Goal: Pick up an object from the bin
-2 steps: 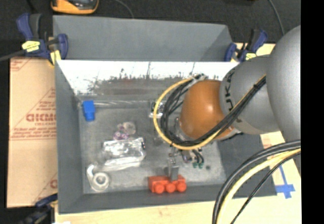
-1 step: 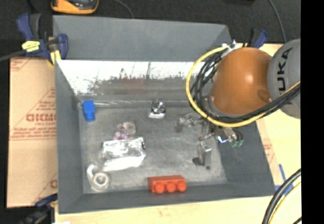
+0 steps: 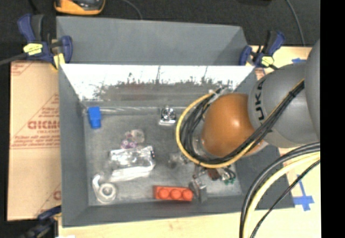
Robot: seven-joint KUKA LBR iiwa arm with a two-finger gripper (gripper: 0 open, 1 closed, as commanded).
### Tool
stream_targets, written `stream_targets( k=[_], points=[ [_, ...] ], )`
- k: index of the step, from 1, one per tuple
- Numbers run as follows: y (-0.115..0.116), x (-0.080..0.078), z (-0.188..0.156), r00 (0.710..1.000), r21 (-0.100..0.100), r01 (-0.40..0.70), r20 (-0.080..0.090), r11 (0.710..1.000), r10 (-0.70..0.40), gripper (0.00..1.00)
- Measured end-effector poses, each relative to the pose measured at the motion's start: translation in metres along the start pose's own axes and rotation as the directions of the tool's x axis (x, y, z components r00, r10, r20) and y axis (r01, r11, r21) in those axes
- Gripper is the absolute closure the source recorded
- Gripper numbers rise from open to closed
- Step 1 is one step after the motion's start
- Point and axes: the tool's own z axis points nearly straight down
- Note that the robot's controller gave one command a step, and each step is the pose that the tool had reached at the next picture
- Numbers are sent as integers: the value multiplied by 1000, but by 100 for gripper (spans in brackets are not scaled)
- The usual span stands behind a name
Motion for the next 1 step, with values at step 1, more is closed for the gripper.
stream_targets(
  k=[1],
  points=[
    [18,-8,1,986,2,-166,9,986,166,0]
  ],
)
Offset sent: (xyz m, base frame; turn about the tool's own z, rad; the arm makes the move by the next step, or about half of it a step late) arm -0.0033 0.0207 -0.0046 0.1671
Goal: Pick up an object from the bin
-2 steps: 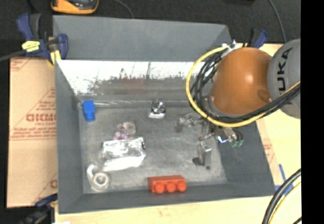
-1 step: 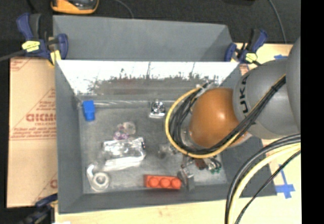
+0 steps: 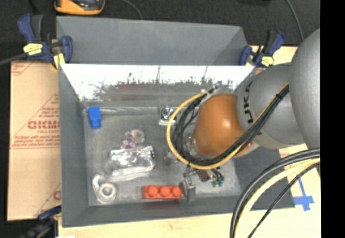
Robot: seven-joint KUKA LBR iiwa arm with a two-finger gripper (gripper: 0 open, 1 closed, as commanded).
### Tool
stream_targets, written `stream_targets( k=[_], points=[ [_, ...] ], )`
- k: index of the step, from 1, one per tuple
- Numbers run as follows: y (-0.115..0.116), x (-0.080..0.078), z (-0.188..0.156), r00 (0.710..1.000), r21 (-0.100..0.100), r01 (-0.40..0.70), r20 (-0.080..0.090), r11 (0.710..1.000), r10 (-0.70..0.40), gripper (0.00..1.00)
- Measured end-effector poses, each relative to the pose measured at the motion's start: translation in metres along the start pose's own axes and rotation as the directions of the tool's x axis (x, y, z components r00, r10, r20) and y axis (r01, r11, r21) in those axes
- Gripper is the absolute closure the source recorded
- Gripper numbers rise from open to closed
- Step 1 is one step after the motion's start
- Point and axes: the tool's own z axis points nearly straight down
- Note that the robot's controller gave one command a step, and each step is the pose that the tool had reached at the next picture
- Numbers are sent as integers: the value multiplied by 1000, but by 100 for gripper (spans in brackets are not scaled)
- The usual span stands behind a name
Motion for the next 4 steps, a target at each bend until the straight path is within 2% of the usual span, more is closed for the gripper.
stream_targets(
  k=[1,2,3,4],
  points=[
    [-19,17,-97,976,-1,218,-3,976,-218,0],
    [9,6,-3,988,-1,156,7,988,-156,0],
    [7,4,3,1000,-1,-6,0,1000,6,0],
    [-18,12,-107,972,-1,235,-2,972,-235,0]
  ],
)
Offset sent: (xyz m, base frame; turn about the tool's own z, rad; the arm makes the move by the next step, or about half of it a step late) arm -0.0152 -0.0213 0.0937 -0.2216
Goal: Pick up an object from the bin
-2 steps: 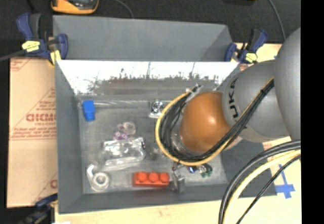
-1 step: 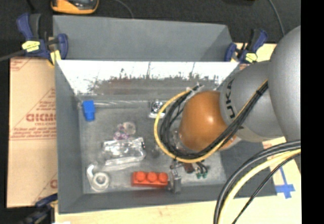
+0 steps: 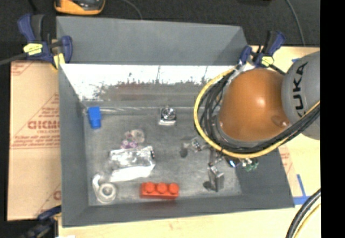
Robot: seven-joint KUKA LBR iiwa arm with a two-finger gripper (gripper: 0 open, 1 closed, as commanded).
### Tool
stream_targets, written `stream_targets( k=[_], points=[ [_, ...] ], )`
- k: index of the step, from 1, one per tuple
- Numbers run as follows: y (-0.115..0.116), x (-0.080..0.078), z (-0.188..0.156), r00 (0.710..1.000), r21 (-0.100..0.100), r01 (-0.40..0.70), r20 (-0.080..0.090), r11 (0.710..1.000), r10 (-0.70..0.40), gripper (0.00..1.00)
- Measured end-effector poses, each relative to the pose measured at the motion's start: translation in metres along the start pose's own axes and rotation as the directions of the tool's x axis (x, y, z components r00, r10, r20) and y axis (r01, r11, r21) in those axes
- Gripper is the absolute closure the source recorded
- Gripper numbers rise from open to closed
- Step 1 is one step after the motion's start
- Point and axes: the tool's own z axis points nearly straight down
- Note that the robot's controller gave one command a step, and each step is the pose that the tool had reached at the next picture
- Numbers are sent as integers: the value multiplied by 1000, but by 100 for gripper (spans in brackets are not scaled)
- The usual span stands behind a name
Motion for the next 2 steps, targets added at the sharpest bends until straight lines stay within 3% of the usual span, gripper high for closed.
stream_targets(
  k=[1,2],
  points=[
    [23,-10,106,1000,4,-26,17,1000,26,0],
    [20,-25,99,932,-2,-363,-4,932,363,0]
  ],
)
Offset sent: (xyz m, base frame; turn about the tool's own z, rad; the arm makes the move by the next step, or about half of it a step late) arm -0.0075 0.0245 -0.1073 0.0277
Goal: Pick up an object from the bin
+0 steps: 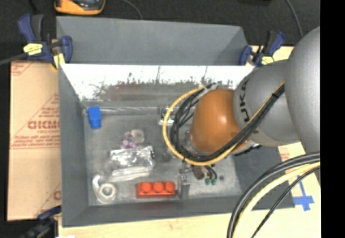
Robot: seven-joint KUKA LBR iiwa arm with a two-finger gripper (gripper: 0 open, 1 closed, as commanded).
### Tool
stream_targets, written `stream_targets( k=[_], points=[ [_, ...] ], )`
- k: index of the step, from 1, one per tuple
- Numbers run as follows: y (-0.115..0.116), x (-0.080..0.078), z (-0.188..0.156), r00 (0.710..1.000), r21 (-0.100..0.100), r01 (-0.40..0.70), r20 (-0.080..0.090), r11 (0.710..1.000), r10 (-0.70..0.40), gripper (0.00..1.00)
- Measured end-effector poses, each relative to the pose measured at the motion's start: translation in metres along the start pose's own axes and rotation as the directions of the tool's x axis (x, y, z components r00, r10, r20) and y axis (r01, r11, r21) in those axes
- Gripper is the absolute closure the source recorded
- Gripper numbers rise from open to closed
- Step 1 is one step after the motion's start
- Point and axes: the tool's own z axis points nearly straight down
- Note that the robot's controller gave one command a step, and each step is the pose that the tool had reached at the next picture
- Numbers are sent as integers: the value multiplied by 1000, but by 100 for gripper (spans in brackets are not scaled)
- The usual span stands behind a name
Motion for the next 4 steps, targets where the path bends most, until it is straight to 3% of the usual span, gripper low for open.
stream_targets(
  k=[1,2,3,4],
  points=[
    [-9,10,-83,881,1,-472,2,881,472,0],
    [1,7,-100,908,2,-419,2,908,419,0],
    [2,20,-104,896,3,-443,-3,896,443,0],
    [-1,16,-94,906,4,-423,-5,906,423,0]
  ],
)
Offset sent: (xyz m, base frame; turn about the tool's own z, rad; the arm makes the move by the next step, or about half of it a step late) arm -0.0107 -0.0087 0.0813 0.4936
